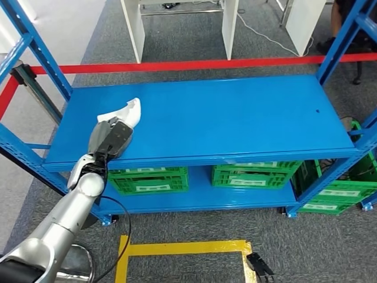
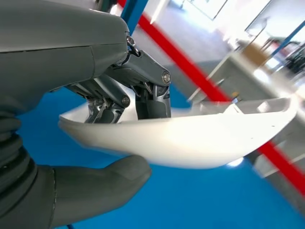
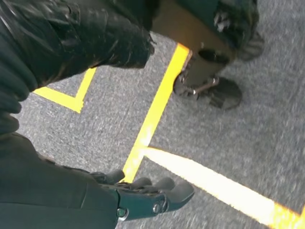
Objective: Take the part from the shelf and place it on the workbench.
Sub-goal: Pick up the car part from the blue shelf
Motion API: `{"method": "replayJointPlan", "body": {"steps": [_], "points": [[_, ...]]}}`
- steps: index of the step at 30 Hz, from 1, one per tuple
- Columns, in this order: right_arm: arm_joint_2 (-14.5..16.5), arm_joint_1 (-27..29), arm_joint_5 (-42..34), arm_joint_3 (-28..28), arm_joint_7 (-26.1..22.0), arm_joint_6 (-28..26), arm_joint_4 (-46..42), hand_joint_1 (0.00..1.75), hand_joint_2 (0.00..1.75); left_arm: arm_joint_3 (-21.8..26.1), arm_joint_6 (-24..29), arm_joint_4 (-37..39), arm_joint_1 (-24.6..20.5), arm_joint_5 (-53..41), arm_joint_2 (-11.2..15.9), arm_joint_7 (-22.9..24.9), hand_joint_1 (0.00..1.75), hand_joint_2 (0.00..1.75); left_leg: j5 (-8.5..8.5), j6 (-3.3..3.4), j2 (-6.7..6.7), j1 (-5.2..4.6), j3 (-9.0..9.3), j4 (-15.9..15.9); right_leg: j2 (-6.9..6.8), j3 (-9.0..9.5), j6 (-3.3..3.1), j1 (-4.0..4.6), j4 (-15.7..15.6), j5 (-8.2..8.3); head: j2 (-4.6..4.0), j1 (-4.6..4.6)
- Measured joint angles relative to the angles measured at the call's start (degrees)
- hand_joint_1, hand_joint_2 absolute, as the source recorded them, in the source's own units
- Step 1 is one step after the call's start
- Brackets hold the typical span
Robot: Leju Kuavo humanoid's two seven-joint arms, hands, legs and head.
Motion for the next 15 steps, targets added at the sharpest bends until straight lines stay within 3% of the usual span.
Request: {"method": "replayJointPlan", "body": {"steps": [2, 3, 4, 5, 7, 9, 10, 13, 15], "points": [[-0.02, 0.1, -0.29, 0.0, -0.17, -0.05, 0.0, 0.0, 1.75, -0.18, 0.81, -2.97, 1.18, -0.51, 0.41, -0.08, 1.75, 1.75, -4.04, -0.4, 0.08, 0.18, -2.8, 7.43, -0.25, -0.79, -0.74, 0.24, 0.06, 0.49, 0.0, -0.25], [-0.02, 0.15, -0.45, 0.0, -0.24, -0.09, 0.0, 0.0, 1.75, -0.28, 1.21, -4.36, 1.95, -0.8, 0.6, -0.14, 1.75, 1.75, -5.14, -0.45, 0.08, 0.23, -3.72, 10.36, -0.35, -1.16, -0.92, 0.38, 0.1, 0.73, 0.0, -0.25], [-0.02, 0.23, -0.6, 0.0, -0.31, -0.14, 0.0, 0.0, 1.75, -0.4, 1.62, -5.83, 2.74, -1.1, 0.79, -0.21, 1.75, 1.75, -5.16, -0.38, 0.09, 0.23, -3.8, 11.49, -0.41, -1.55, -1.03, 0.53, 0.17, 0.98, 0.0, -0.27], [-0.02, 0.29, -0.71, 0.0, -0.38, -0.19, 0.0, 0.0, 1.75, -0.52, 1.97, -7.22, 3.44, -1.37, 0.99, -0.29, 1.75, 1.75, -4.17, -0.17, 0.09, 0.22, -2.91, 10.45, -0.42, -1.95, -1.05, 0.69, 0.24, 1.25, 0.0, -0.29], [-0.02, 0.41, -0.78, 0.0, -0.53, -0.27, 0.0, 0.0, 1.75, -0.69, 2.46, -9.63, 4.28, -1.68, 1.34, -0.43, 1.75, 1.75, -0.91, 0.77, 0.11, 0.03, 1.35, 3.01, -0.44, -2.63, -0.95, 0.99, 0.36, 1.83, 0.0, -0.34], [-0.02, 0.47, -0.79, 0.0, -0.62, -0.34, 0.0, 0.0, 1.75, -0.85, 2.68, -11.55, 4.61, -1.82, 1.57, -0.61, 1.75, 1.75, 0.85, 1.57, 0.22, -0.3, 4.89, -3.6, -0.55, -3.06, -0.47, 1.14, 0.25, 2.54, 0.0, -0.28], [-0.02, 0.48, -0.81, 0.0, -0.66, -0.37, 0.0, 0.0, 1.75, -0.95, 2.84, -12.38, 4.75, -1.92, 1.68, -0.78, 1.75, 1.75, 1.06, 1.82, 0.26, -0.51, 5.49, -5.0, -0.62, -3.17, -0.12, 1.07, 0.1, 2.97, 0.0, -0.3], [-0.03, 0.64, -1.04, -0.01, -0.76, -0.46, 0.0, 0.0, 1.75, -1.21, 3.73, -14.91, 5.66, -2.53, 2.0, -1.43, 1.75, 1.75, 2.66, 2.24, 0.41, -0.58, 4.89, -6.11, -0.64, -3.58, 0.93, 0.92, -0.32, 3.69, 0.0, -0.38], [-0.05, 0.91, -1.28, -0.02, -0.88, -0.6, 0.0, 0.0, 1.75, -1.34, 4.81, -16.83, 6.46, -3.41, 2.16, -1.89, 1.75, 1.75, 4.19, 2.74, 0.59, -0.25, 3.93, -6.97, -0.46, -4.95, 1.38, 0.97, 2.1, 0.54, 0.0, -0.2]]}}
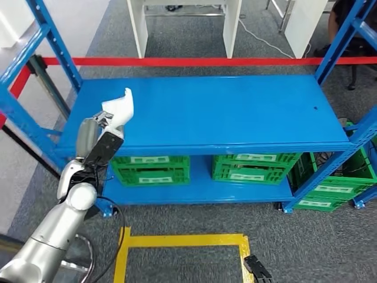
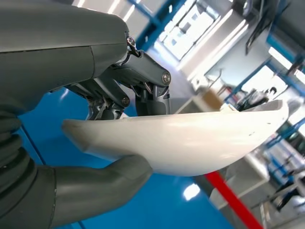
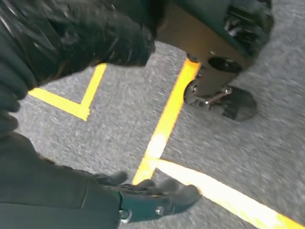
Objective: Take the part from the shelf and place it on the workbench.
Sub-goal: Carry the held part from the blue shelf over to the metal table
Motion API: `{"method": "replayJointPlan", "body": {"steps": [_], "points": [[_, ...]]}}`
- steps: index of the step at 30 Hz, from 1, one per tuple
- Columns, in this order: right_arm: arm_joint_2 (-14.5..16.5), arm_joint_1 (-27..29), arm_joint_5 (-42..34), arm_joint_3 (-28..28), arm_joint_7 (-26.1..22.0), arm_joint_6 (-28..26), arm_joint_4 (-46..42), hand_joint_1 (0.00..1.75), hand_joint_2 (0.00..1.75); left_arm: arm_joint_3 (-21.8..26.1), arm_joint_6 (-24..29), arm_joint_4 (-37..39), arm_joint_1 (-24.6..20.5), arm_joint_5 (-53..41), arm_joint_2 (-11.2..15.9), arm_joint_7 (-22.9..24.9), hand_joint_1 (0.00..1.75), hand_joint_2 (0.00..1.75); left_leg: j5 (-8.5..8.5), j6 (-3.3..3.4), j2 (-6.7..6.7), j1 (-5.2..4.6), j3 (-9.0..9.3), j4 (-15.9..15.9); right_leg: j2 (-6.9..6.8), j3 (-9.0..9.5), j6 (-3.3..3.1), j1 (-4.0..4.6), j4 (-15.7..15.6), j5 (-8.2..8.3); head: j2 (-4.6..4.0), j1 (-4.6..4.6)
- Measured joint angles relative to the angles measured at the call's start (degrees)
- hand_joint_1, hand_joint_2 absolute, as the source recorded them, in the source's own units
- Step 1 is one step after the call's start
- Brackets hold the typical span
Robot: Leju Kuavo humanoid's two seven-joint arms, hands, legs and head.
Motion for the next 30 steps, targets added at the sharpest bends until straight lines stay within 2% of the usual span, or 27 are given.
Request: {"method": "replayJointPlan", "body": {"steps": [2, 3, 4, 5, 6, 7, 9, 10, 11, 13, 14, 15, 16, 17, 18, 19, 20, 21, 22, 23, 24, 25, 26, 28, 29, 30], "points": [[-0.02, 0.17, -0.26, -0.01, -0.16, -0.12, 0.0, 0.0, 1.75, -0.05, 1.24, -2.14, 1.11, -1.12, 0.17, -0.41, 1.75, 1.75, 1.27, 0.32, 0.03, -0.01, -1.44, -0.06, 0.09, -2.05, 0.32, -0.08, 6.71, -5.44, 0.0, 0.16], [-0.02, 0.23, -0.38, -0.01, -0.23, -0.15, 0.0, 0.0, 1.75, -0.08, 1.7, -3.18, 1.81, -1.58, 0.25, -0.6, 1.75, 1.75, 1.82, 0.32, 0.03, -0.06, -2.27, 0.02, 0.09, -2.7, 0.47, -0.11, 10.3, -7.14, 0.0, 0.17], [-0.02, 0.29, -0.46, -0.01, -0.3, -0.16, 0.0, 0.0, 1.75, -0.1, 2.02, -4.12, 2.51, -1.92, 0.32, -0.77, 1.75, 1.75, 2.35, 0.29, 0.03, -0.11, -3.06, 0.14, 0.09, -2.75, 0.58, -0.11, 12.66, -7.56, 0.0, 0.16], [-0.03, 0.36, -0.51, -0.01, -0.34, -0.19, 0.0, 0.0, 1.75, -0.14, 2.19, -4.88, 3.13, -2.15, 0.39, -0.9, 1.75, 1.75, 2.81, 0.22, 0.03, -0.12, -3.82, 0.29, 0.1, -1.91, 0.64, -0.11, 13.06, -6.76, 0.0, 0.17], [-0.07, 0.4, -0.52, -0.02, -0.37, -0.22, 0.0, 0.0, 1.75, -0.17, 2.3, -5.6, 3.67, -2.3, 0.47, -1.02, 1.75, 1.75, 3.24, 0.1, 0.03, -0.11, -4.56, 0.49, 0.1, 0.04, 0.64, -0.12, 11.22, -5.19, 0.0, 0.17], [-0.11, 0.4, -0.52, -0.02, -0.38, -0.24, 0.0, 0.0, 1.75, -0.19, 2.41, -6.3, 4.1, -2.42, 0.55, -1.11, 1.75, 1.75, 3.63, -0.07, 0.01, -0.09, -5.21, 0.76, 0.11, 2.85, 0.6, -0.13, 7.54, -3.85, 0.0, 0.18], [-0.18, 0.29, -0.54, -0.04, -0.44, -0.26, 0.0, 0.0, 1.75, -0.21, 2.82, -7.71, 4.73, -2.67, 0.76, -1.4, 1.75, 1.75, 4.31, -0.59, -0.02, -0.19, -6.3, 1.32, 0.28, 8.61, 0.34, -0.04, -0.6, -3.53, 0.0, 0.14], [-0.18, 0.26, -0.57, -0.04, -0.5, -0.26, 0.0, 0.0, 1.75, -0.22, 3.16, -8.45, 5.01, -2.86, 0.86, -1.68, 1.75, 1.75, 4.68, -0.88, -0.02, -0.25, -6.59, 1.53, 0.4, 10.09, 0.13, 0.03, -3.06, -4.11, 0.0, 0.14], [-0.17, 0.29, -0.61, -0.05, -0.57, -0.26, 0.0, 0.0, 1.75, -0.24, 3.51, -9.21, 5.32, -3.11, 0.95, -1.99, 1.75, 1.75, 5.05, -1.16, -0.02, -0.3, -6.77, 1.61, 0.49, 10.67, -0.15, 0.15, -4.03, -4.54, 0.0, 0.11], [-0.16, 0.52, -0.69, -0.05, -0.69, -0.27, 0.0, 0.0, 1.75, -0.32, 4.01, -10.64, 6.11, -3.53, 1.2, -2.47, 1.75, 1.75, 5.27, -1.76, -0.05, -0.26, -6.99, 1.8, 0.37, 9.91, -1.12, 0.09, -4.15, -4.03, 0.0, 0.11], [-0.16, 0.61, -0.72, -0.05, -0.73, -0.27, 0.0, 0.0, 1.75, -0.38, 4.13, -11.27, 6.48, -3.67, 1.37, -2.58, 1.75, 1.75, 4.11, -2.11, -0.08, -0.19, -7.34, 2.55, 0.22, 9.58, -1.73, 0.02, -4.14, -3.56, 0.0, 0.04], [-0.16, 0.67, -0.74, -0.06, -0.78, -0.27, 0.0, 0.0, 1.75, -0.45, 4.18, -11.83, 6.78, -3.72, 1.55, -2.63, 1.75, 1.75, 1.97, -2.46, -0.1, -0.09, -7.96, 4.31, 0.06, 9.05, -2.28, -0.08, -4.19, -2.97, 0.0, -0.04], [-0.17, 0.68, -0.76, -0.07, -0.81, -0.28, 0.0, 0.0, 1.75, -0.52, 4.22, -12.29, 7.02, -3.75, 1.7, -2.67, 1.75, 1.75, -0.98, -2.8, -0.11, 0.08, -8.84, 7.3, -0.08, 8.58, -2.67, -0.1, -4.16, -2.36, 0.0, -0.1], [-0.19, 0.68, -0.78, -0.09, -0.83, -0.3, 0.0, 0.0, 1.75, -0.6, 4.24, -12.68, 7.22, -3.76, 1.79, -2.7, 1.75, 1.75, -3.92, -3.06, -0.1, 0.21, -9.83, 11.2, -0.13, 7.86, -2.85, -0.07, -4.09, -1.78, 0.0, -0.16], [-0.21, 0.69, -0.79, -0.1, -0.84, -0.32, 0.0, 0.0, 1.75, -0.69, 4.26, -12.97, 7.44, -3.76, 1.87, -2.74, 1.75, 1.75, -5.95, -3.24, -0.1, 0.35, -10.6, 15.11, -0.19, 7.05, -2.89, -0.03, -3.97, -1.21, 0.0, -0.17], [-0.21, 0.7, -0.82, -0.11, -0.85, -0.32, 0.0, 0.0, 1.75, -0.8, 4.27, -13.18, 7.68, -3.76, 1.95, -2.77, 1.75, 1.75, -6.73, -3.34, -0.1, 0.45, -10.81, 18.01, -0.22, 6.21, -2.87, 0.0, -3.8, -0.7, 0.0, -0.16], [-0.21, 0.72, -0.84, -0.11, -0.86, -0.32, 0.0, 0.0, 1.75, -0.9, 4.27, -13.35, 7.9, -3.76, 2.02, -2.81, 1.75, 1.75, -6.26, -3.34, -0.1, 0.5, -10.22, 19.06, -0.24, 5.38, -2.79, 0.02, -3.59, -0.24, 0.0, -0.18], [-0.21, 0.74, -0.87, -0.11, -0.86, -0.31, 0.0, 0.0, 1.75, -0.99, 4.27, -13.53, 8.06, -3.76, 2.08, -2.83, 1.75, 1.75, -4.91, -3.22, -0.1, 0.53, -8.62, 17.94, -0.24, 4.59, -2.68, 0.04, -3.37, 0.18, 0.0, -0.18], [-0.21, 0.76, -0.89, -0.11, -0.87, -0.3, 0.0, 0.0, 1.75, -1.07, 4.27, -13.73, 8.14, -3.76, 2.11, -2.85, 1.75, 1.75, -3.39, -2.96, -0.11, 0.5, -6.09, 14.81, -0.23, 3.91, -2.53, 0.05, -3.16, 0.57, 0.0, -0.19], [-0.2, 0.78, -0.9, -0.11, -0.88, -0.29, 0.0, 0.0, 1.75, -1.14, 4.28, -13.98, 8.15, -3.76, 2.13, -2.85, 1.75, 1.75, -2.62, -2.58, -0.11, 0.41, -3.08, 10.56, -0.21, 3.38, -2.33, 0.1, -3.01, 0.93, 0.0, -0.19], [-0.19, 0.79, -0.92, -0.11, -0.89, -0.28, 0.0, 0.0, 1.75, -1.2, 4.29, -14.28, 8.13, -3.76, 2.13, -2.87, 1.75, 1.75, -2.47, -2.2, -0.12, 0.31, -0.22, 6.21, -0.21, 3.02, -2.06, 0.15, -2.9, 1.31, 0.0, -0.15], [-0.18, 0.79, -0.93, -0.11, -0.89, -0.29, 0.0, 0.0, 1.75, -1.27, 4.32, -14.56, 8.1, -3.77, 2.14, -2.91, 1.75, 1.75, -2.77, -1.87, -0.13, 0.14, 1.75, 2.96, -0.22, 2.76, -1.71, 0.16, -2.9, 1.75, 0.0, -0.14], [-0.17, 0.79, -0.96, -0.11, -0.9, -0.3, 0.0, 0.0, 1.75, -1.33, 4.34, -14.78, 8.09, -3.77, 2.14, -2.94, 1.75, 1.75, -3.16, -1.61, -0.14, -0.05, 2.7, 1.09, -0.25, 2.55, -1.31, 0.11, -3.0, 2.23, 0.0, -0.13], [-0.17, 0.84, -0.99, -0.11, -0.9, -0.3, 0.01, 0.0, 1.75, -1.41, 4.38, -14.98, 8.13, -3.77, 2.15, -3.0, 1.75, 1.75, -2.46, -1.1, -0.05, -0.15, 2.41, -0.03, -0.26, 2.12, -0.52, -0.06, -3.29, 3.04, 0.0, -0.15], [-0.18, 0.9, -1.02, -0.11, -0.9, -0.3, 0.02, 0.0, 1.75, -1.45, 4.39, -15.02, 8.16, -3.77, 2.16, -3.01, 1.75, 1.75, -1.78, -0.73, 0.04, -0.07, 1.95, -0.31, -0.21, 1.69, -0.25, -0.11, -3.0, 2.44, 0.0, -0.11], [-0.19, 0.98, -1.04, -0.11, -0.9, -0.3, 0.03, 0.0, 1.75, -1.48, 4.41, -15.1, 8.2, -3.8, 2.16, -3.03, 1.75, 1.75, -1.02, -0.34, 0.14, 0.05, 1.34, -0.59, -0.1, 0.99, -0.02, -0.12, -1.79, 0.76, 0.0, -0.01]]}}
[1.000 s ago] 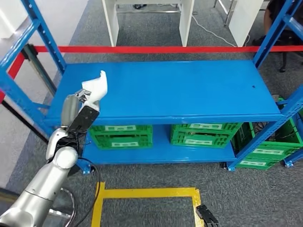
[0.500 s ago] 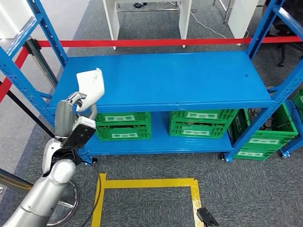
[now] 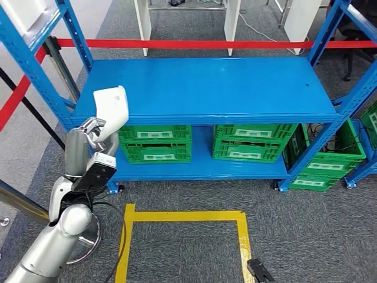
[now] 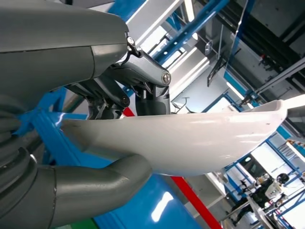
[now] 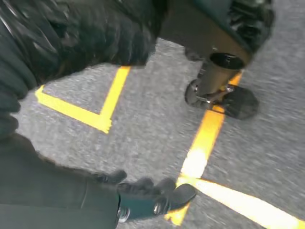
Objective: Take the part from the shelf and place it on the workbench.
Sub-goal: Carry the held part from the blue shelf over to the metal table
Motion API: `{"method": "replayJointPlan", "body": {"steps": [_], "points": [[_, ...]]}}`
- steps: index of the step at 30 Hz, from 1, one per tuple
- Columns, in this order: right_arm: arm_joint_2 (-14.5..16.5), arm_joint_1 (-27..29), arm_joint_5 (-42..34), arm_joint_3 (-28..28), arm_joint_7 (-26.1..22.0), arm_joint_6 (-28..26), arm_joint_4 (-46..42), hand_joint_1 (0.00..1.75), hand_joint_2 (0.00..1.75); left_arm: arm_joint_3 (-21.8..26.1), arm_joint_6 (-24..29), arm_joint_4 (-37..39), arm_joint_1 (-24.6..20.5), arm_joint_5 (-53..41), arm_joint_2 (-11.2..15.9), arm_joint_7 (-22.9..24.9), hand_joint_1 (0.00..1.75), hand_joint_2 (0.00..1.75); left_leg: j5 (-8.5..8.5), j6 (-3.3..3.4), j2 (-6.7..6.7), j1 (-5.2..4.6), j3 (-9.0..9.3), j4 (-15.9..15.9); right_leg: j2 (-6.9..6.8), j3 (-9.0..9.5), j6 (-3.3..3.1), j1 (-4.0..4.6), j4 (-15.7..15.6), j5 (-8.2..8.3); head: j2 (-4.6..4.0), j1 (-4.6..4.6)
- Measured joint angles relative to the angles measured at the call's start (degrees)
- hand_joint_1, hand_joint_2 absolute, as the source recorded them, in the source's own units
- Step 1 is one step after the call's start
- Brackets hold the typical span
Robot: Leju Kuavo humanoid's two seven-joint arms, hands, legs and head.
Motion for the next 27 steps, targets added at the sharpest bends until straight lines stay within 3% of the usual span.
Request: {"method": "replayJointPlan", "body": {"steps": [3, 4, 5, 6, 8, 10, 12, 14, 15, 16, 18, 19, 20, 22, 24, 26, 27], "points": [[-0.01, 0.1, -0.12, 0.02, -0.1, -0.01, 0.0, 0.0, 1.75, -0.1, 0.04, -0.51, 0.43, -0.34, 0.01, -0.14, 1.75, 1.75, 2.0, 0.66, 0.12, -0.04, -2.4, -0.05, 0.17, -2.84, 0.48, -0.06, 9.87, -7.97, 0.0, 0.33], [-0.01, 0.12, -0.19, 0.02, -0.19, -0.02, 0.01, 0.0, 1.75, -0.18, 0.05, -0.75, 0.73, -0.5, 0.03, -0.19, 1.75, 1.75, 2.6, 0.68, 0.13, -0.14, -3.25, 0.05, 0.16, -3.25, 0.59, -0.08, 13.19, -9.0, 0.0, 0.34], [-0.01, 0.14, -0.27, 0.02, -0.26, -0.03, 0.01, 0.0, 1.75, -0.27, 0.07, -1.02, 1.07, -0.61, 0.05, -0.22, 1.75, 1.75, 3.16, 0.65, 0.14, -0.21, -4.08, 0.19, 0.17, -2.96, 0.66, -0.07, 14.95, -8.61, 0.0, 0.34], [-0.01, 0.19, -0.35, 0.01, -0.34, -0.05, 0.02, 0.0, 1.75, -0.37, 0.09, -1.32, 1.43, -0.72, 0.08, -0.25, 1.75, 1.75, 3.68, 0.57, 0.14, -0.26, -4.93, 0.39, 0.17, -1.75, 0.66, -0.05, 14.82, -7.15, 0.0, 0.36], [-0.03, 0.17, -0.51, -0.02, -0.45, -0.13, 0.01, 0.0, 1.75, -0.48, 0.13, -1.99, 2.04, -0.83, 0.17, -0.27, 1.75, 1.75, 4.59, 0.28, 0.1, -0.28, -6.51, 0.98, 0.2, 3.47, 0.44, -0.03, 8.52, -4.34, 0.0, 0.37], [-0.05, 0.09, -0.59, -0.03, -0.62, -0.22, 0.0, 0.0, 1.75, -0.51, 0.22, -2.72, 2.45, -0.83, 0.32, -0.29, 1.75, 1.75, 5.44, -0.19, 0.03, -0.41, -7.6, 1.62, 0.31, 9.42, 0.08, 0.07, -0.03, -4.87, 0.0, 0.3], [-0.06, 0.13, -0.64, -0.04, -0.79, -0.34, -0.01, 0.0, 1.75, -0.58, 0.34, -3.28, 2.66, -0.79, 0.44, -0.37, 1.75, 1.75, 6.4, -0.71, 0.02, -0.48, -8.05, 1.81, 0.43, 11.32, -0.29, 0.26, -3.56, -5.95, 0.0, 0.27], [0.01, 0.34, -0.69, -0.04, -0.88, -0.42, 0.04, 0.0, 1.75, -0.73, 0.44, -3.54, 2.92, -0.68, 0.61, -0.44, 1.75, 1.75, 6.54, -1.28, -0.05, -0.44, -8.5, 2.02, 0.32, 10.29, -0.95, 0.12, -3.53, -5.27, 0.0, 0.28], [0.05, 0.41, -0.72, -0.05, -0.91, -0.45, 0.07, 0.0, 1.75, -0.8, 0.49, -3.67, 3.11, -0.58, 0.77, -0.49, 1.75, 1.75, 5.12, -1.64, -0.11, -0.39, -8.93, 2.95, 0.18, 9.89, -1.42, 0.02, -3.49, -4.73, 0.0, 0.17], [0.08, 0.46, -0.78, -0.07, -0.95, -0.5, 0.09, 0.0, 1.75, -0.89, 0.54, -3.83, 3.32, -0.48, 0.93, -0.55, 1.75, 1.75, 2.59, -1.98, -0.15, -0.29, -9.53, 4.96, 0.04, 9.29, -1.83, -0.12, -3.52, -4.07, 0.0, 0.05], [0.05, 0.44, -0.93, -0.13, -1.04, -0.64, 0.1, 0.0, 1.75, -1.04, 0.63, -4.23, 3.69, -0.21, 1.21, -0.79, 1.75, 1.75, -3.65, -2.55, -0.16, 0.05, -10.88, 11.95, -0.1, 7.87, -2.31, -0.09, -3.37, -2.75, 0.0, -0.14], [0.03, 0.44, -1.03, -0.18, -1.09, -0.69, 0.1, 0.0, 1.75, -1.12, 0.67, -4.4, 3.88, -0.06, 1.28, -0.94, 1.75, 1.75, -5.46, -2.71, -0.16, 0.2, -11.32, 15.62, -0.14, 6.96, -2.35, -0.05, -3.2, -2.13, 0.0, -0.14], [0.02, 0.44, -1.1, -0.24, -1.13, -0.71, 0.11, 0.0, 1.75, -1.19, 0.69, -4.56, 4.1, 0.06, 1.37, -1.07, 1.75, 1.75, -5.76, -2.79, -0.16, 0.31, -11.26, 18.21, -0.18, 6.01, -2.33, -0.02, -2.97, -1.58, 0.0, -0.14], [0.02, 0.46, -1.24, -0.39, -1.21, -0.74, 0.12, 0.0, 1.75, -1.26, 0.74, -4.85, 4.46, 0.16, 1.48, -1.19, 1.75, 1.75, -3.66, -2.79, -0.16, 0.41, -9.87, 19.25, -0.22, 4.37, -2.2, 0.0, -2.41, -0.79, 0.0, -0.15], [0.02, 0.49, -1.39, -0.61, -1.31, -0.8, 0.13, 0.0, 1.75, -1.26, 0.85, -5.27, 4.68, 0.18, 1.55, -1.22, 1.75, 1.75, -1.2, -2.49, -0.16, 0.42, -6.07, 14.6, -0.22, 3.09, -1.96, 0.0, -1.87, -0.2, 0.0, -0.16], [0.02, 0.54, -1.53, -0.89, -1.46, -0.89, 0.13, 0.0, 1.75, -1.26, 1.01, -5.94, 4.8, 0.2, 1.6, -1.27, 1.75, 1.75, -1.34, -1.99, -0.2, 0.28, -0.66, 6.42, -0.19, 2.04, -1.46, 0.12, -1.44, 0.55, 0.0, -0.11], [0.01, 0.56, -1.59, -1.02, -1.58, -0.93, 0.13, 0.0, 1.75, -1.26, 1.13, -6.26, 4.83, 0.21, 1.64, -1.33, 1.75, 1.75, -1.95, -1.77, -0.23, 0.15, 1.16, 3.24, -0.19, 1.66, -1.09, 0.13, -1.41, 1.06, 0.0, -0.1]]}}
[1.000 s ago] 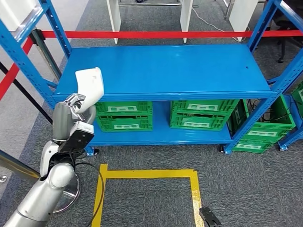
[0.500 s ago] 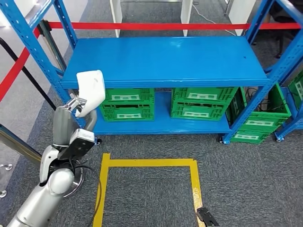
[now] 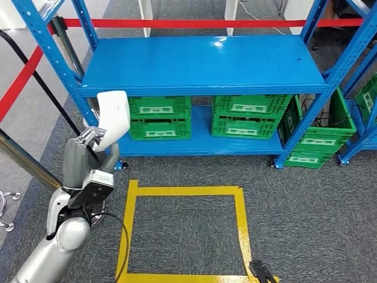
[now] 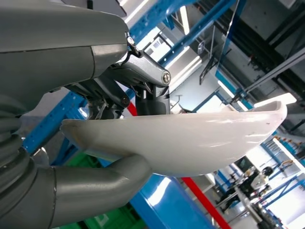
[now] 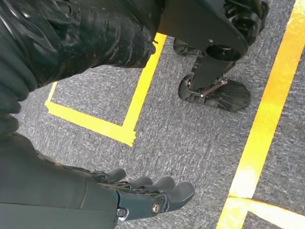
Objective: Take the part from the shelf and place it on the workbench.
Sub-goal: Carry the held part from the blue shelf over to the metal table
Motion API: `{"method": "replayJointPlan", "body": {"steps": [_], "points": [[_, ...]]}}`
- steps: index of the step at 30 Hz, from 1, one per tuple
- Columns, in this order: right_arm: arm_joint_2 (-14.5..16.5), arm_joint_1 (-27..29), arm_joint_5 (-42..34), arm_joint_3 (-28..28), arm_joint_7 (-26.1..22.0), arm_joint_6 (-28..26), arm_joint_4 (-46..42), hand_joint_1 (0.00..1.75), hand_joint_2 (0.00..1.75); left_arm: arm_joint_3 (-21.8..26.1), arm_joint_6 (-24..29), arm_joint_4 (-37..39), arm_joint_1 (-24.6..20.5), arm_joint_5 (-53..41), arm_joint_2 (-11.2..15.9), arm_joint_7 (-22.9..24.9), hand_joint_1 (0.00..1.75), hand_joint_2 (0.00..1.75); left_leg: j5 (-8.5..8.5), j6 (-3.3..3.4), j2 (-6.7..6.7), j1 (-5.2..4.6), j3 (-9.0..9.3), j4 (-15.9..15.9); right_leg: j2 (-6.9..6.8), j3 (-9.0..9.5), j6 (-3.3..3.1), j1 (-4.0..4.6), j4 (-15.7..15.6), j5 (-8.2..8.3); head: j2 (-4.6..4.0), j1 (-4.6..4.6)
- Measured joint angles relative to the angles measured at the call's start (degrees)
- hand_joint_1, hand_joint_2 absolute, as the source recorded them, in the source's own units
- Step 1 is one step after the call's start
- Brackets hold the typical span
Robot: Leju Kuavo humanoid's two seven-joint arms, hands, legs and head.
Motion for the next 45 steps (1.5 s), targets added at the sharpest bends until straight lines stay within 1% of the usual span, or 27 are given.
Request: {"method": "replayJointPlan", "body": {"steps": [2, 4, 6, 8, 9, 10, 11, 13, 15, 18, 20, 23, 24, 25, 26, 28, 30, 31, 33, 35, 36, 38, 39, 40, 42, 43, 45], "points": [[-0.02, 0.16, -0.24, -0.25, -0.31, -0.08, 0.01, 0.0, 1.75, 0.02, 0.27, -0.44, 0.27, 0.05, 0.14, -0.11, 1.75, 1.75, -0.36, 0.47, -0.03, -0.28, 0.78, -2.69, -0.03, -0.57, 0.88, -0.12, -0.33, 1.21, 0.0, 0.03], [-0.07, 0.47, -0.64, -0.53, -0.81, -0.16, 0.02, 0.0, 1.75, 0.04, 0.44, -0.64, 0.6, 0.11, 0.29, -0.22, 1.75, 1.75, 0.81, 1.23, 0.15, -0.24, -0.04, -3.17, 0.08, -1.33, 1.55, -0.26, 0.01, 0.35, 0.0, 0.09], [-0.11, 0.79, -1.06, -0.83, -1.33, -0.25, 0.05, 0.0, 1.75, 0.04, 0.49, -0.78, 0.78, 0.15, 0.37, -0.4, 1.75, 1.75, 2.05, 2.01, 0.32, -0.15, -1.16, -3.41, 0.25, -2.91, 1.89, -0.29, 4.39, -4.3, 0.0, 0.39], [-0.13, 0.93, -1.42, -1.22, -1.67, -0.38, 0.08, 0.0, 1.75, 0.04, 0.5, -0.88, 0.85, 0.15, 0.42, -0.65, 1.75, 1.75, 3.14, 2.41, 0.32, -0.41, -2.69, -3.23, 0.31, -4.9, 2.07, -0.26, 12.33, -9.14, 0.0, 0.61], [-0.15, 0.97, -1.63, -1.44, -1.81, -0.53, 0.08, 0.0, 1.75, 0.04, 0.49, -0.89, 0.85, 0.15, 0.43, -0.77, 1.75, 1.75, 3.67, 2.47, 0.33, -0.55, -3.49, -3.12, 0.31, -5.28, 2.08, -0.23, 15.32, -9.94, 0.0, 0.62], [-0.18, 1.05, -1.85, -1.65, -1.93, -0.72, 0.09, 0.0, 1.75, 0.04, 0.48, -0.9, 0.85, 0.15, 0.44, -0.85, 1.75, 1.75, 4.12, 2.47, 0.34, -0.65, -4.22, -2.97, 0.31, -4.77, 2.03, -0.17, 16.36, -9.44, 0.0, 0.62], [-0.25, 1.13, -2.07, -1.84, -2.08, -0.92, 0.09, 0.0, 1.75, 0.04, 0.46, -0.95, 0.82, 0.14, 0.45, -0.91, 1.75, 1.75, 4.51, 2.42, 0.33, -0.7, -4.86, -2.82, 0.32, -3.23, 1.89, -0.09, 15.18, -8.0, 0.0, 0.63], [-0.42, 1.23, -2.53, -2.25, -2.46, -1.18, 0.09, 0.0, 1.75, 0.04, 0.45, -1.13, 0.63, 0.13, 0.47, -0.99, 1.75, 1.75, 5.1, 2.15, 0.28, -0.76, -5.94, -2.42, 0.4, 2.15, 1.39, 0.09, 7.81, -5.12, 0.0, 0.64], [-0.56, 1.22, -3.04, -2.79, -2.95, -1.25, 0.09, 0.0, 1.75, 0.03, 0.38, -1.33, 0.13, 0.13, 0.48, -1.12, 1.75, 1.75, 5.8, 1.68, 0.29, -0.85, -6.82, -1.92, 0.5, 6.57, 0.84, 0.35, 0.66, -4.61, 0.0, 0.6], [-0.57, 1.51, -3.64, -3.38, -3.52, -1.36, 0.11, 0.0, 1.75, 0.01, 0.21, -1.49, -0.54, 0.15, 0.47, -1.27, 1.75, 1.75, 6.75, 0.81, 0.3, -0.73, -7.73, -1.67, 0.52, 7.51, 0.16, 0.49, -1.92, -4.59, 0.0, 0.67], [-0.56, 1.74, -3.85, -3.63, -3.73, -1.46, 0.15, 0.0, 1.75, -0.01, 0.13, -1.5, -0.85, 0.19, 0.47, -1.3, 1.75, 1.75, 4.37, 0.02, 0.19, -0.61, -8.69, 0.25, 0.45, 6.89, -0.6, 0.17, -2.36, -3.91, 0.0, 0.49], [-0.58, 1.81, -3.94, -4.15, -3.92, -1.59, 0.17, 0.0, 1.75, -0.04, 0.12, -1.5, -1.16, 0.42, 0.47, -1.32, 1.75, 1.75, -3.05, -1.03, 0.14, -0.09, -11.55, 10.88, 0.28, 4.82, -1.35, 0.05, -1.52, -3.02, 0.0, 0.13], [-0.58, 1.81, -3.95, -4.29, -3.94, -1.61, 0.17, 0.0, 1.75, -0.05, 0.12, -1.5, -1.17, 0.47, 0.46, -1.32, 1.75, 1.75, -4.32, -1.22, 0.14, 0.06, -12.06, 14.2, 0.24, 3.99, -1.36, 0.07, -1.0, -2.78, 0.0, 0.1], [-0.58, 1.81, -3.96, -4.41, -3.95, -1.62, 0.17, 0.0, 1.75, -0.06, 0.12, -1.5, -1.18, 0.48, 0.46, -1.33, 1.75, 1.75, -4.35, -1.31, 0.14, 0.16, -11.77, 15.74, 0.21, 3.14, -1.32, 0.08, -0.45, -2.57, 0.0, 0.09], [-0.58, 1.81, -3.97, -4.49, -3.95, -1.62, 0.17, 0.0, 1.75, -0.07, 0.11, -1.5, -1.2, 0.48, 0.45, -1.33, 1.75, 1.75, -3.33, -1.29, 0.14, 0.23, -10.55, 15.15, 0.21, 2.33, -1.25, 0.09, 0.1, -2.35, 0.0, 0.09], [-0.57, 1.82, -3.97, -4.6, -3.95, -1.6, 0.17, 0.0, 1.75, -0.07, 0.11, -1.5, -1.38, 0.48, 0.45, -1.34, 1.75, 1.75, -0.71, -0.75, 0.1, 0.19, -5.87, 8.73, 0.26, 1.01, -1.07, 0.12, 0.9, -1.85, 0.0, 0.08], [-0.53, 1.81, -3.96, -4.64, -3.95, -1.6, 0.17, 0.0, 1.75, -0.07, 0.13, -1.59, -1.67, 0.48, 0.43, -1.37, 1.75, 1.75, -0.28, -0.07, 0.04, -0.02, -1.63, 1.64, 0.29, 0.16, -0.6, 0.24, 1.18, -1.09, 0.0, 0.11], [-0.51, 1.82, -3.95, -4.67, -3.95, -1.61, 0.17, 0.0, 1.75, -0.07, 0.14, -1.65, -1.81, 0.5, 0.41, -1.43, 1.75, 1.75, -0.49, 0.2, 0.01, -0.18, -0.74, -0.22, 0.28, -0.11, -0.24, 0.19, 1.08, -0.55, 0.0, 0.12], [-0.51, 1.98, -3.92, -4.74, -3.91, -1.71, 0.22, 0.0, 1.75, -0.07, 0.19, -1.74, -1.9, 0.7, 0.38, -1.67, 1.75, 1.75, 0.39, 0.68, 0.06, -0.27, -0.86, -1.39, 0.29, -0.49, 0.6, 0.04, 0.62, 0.48, 0.0, 0.1], [-0.54, 2.34, -3.9, -4.79, -3.91, -1.91, 0.31, 0.0, 1.75, -0.07, 0.33, -1.74, -1.95, 1.08, 0.3, -2.01, 1.75, 1.75, 2.0, 1.48, 0.32, -0.06, -1.83, -2.22, 0.38, -1.35, 1.2, -0.04, 1.4, -1.28, 0.0, 0.21], [-0.55, 2.54, -3.9, -4.81, -3.93, -2.01, 0.36, 0.0, 1.75, -0.07, 0.43, -1.75, -1.96, 1.3, 0.25, -2.14, 1.75, 1.75, 2.83, 1.8, 0.46, 0.1, -2.56, -2.54, 0.41, -2.09, 1.38, -0.07, 3.24, -3.73, 0.0, 0.37], [-0.56, 2.81, -3.93, -4.84, -4.09, -2.09, 0.42, 0.0, 1.75, -0.06, 0.64, -1.76, -1.93, 1.75, 0.21, -2.37, 1.75, 1.75, 4.33, 2.1, 0.53, 0.03, -4.41, -2.5, 0.43, -3.68, 1.68, -0.15, 9.81, -9.4, 0.0, 0.73], [-0.56, 2.9, -3.98, -4.9, -4.19, -2.09, 0.44, 0.0, 1.75, -0.05, 0.69, -1.76, -1.87, 2.03, 0.21, -2.47, 1.75, 1.75, 5.08, 2.04, 0.56, -0.01, -5.42, -2.43, 0.43, -4.1, 1.82, -0.18, 13.3, -10.85, 0.0, 0.81], [-0.58, 2.99, -4.04, -5.0, -4.31, -2.09, 0.46, 0.0, 1.75, -0.05, 0.74, -1.76, -1.81, 2.32, 0.22, -2.62, 1.75, 1.75, 5.84, 1.97, 0.59, -0.04, -6.46, -2.33, 0.42, -3.95, 1.96, -0.2, 15.69, -10.71, 0.0, 0.84], [-0.63, 3.18, -4.2, -5.39, -4.49, -2.1, 0.48, 0.0, 1.75, 0.02, 0.82, -1.76, -1.73, 2.94, 0.26, -2.89, 1.75, 1.75, 7.27, 1.66, 0.65, 0.02, -8.52, -2.06, 0.42, -1.14, 2.13, -0.23, 15.15, -7.19, 0.0, 0.85], [-0.65, 3.27, -4.27, -5.6, -4.55, -2.11, 0.48, 0.0, 1.75, 0.09, 0.87, -1.77, -1.71, 3.24, 0.28, -2.98, 1.75, 1.75, 7.95, 1.42, 0.64, 0.04, -9.43, -1.85, 0.43, 1.7, 2.21, -0.31, 11.95, -5.71, 0.0, 0.86], [-0.65, 3.37, -4.43, -5.85, -4.66, -2.09, 0.5, 0.0, 1.75, 0.32, 0.99, -1.85, -1.66, 3.61, 0.38, -3.13, 1.75, 1.75, 9.19, 0.81, 0.56, -0.05, -10.76, -1.34, 0.58, 8.43, 2.03, -0.32, 2.84, -6.37, 0.0, 0.86]]}}
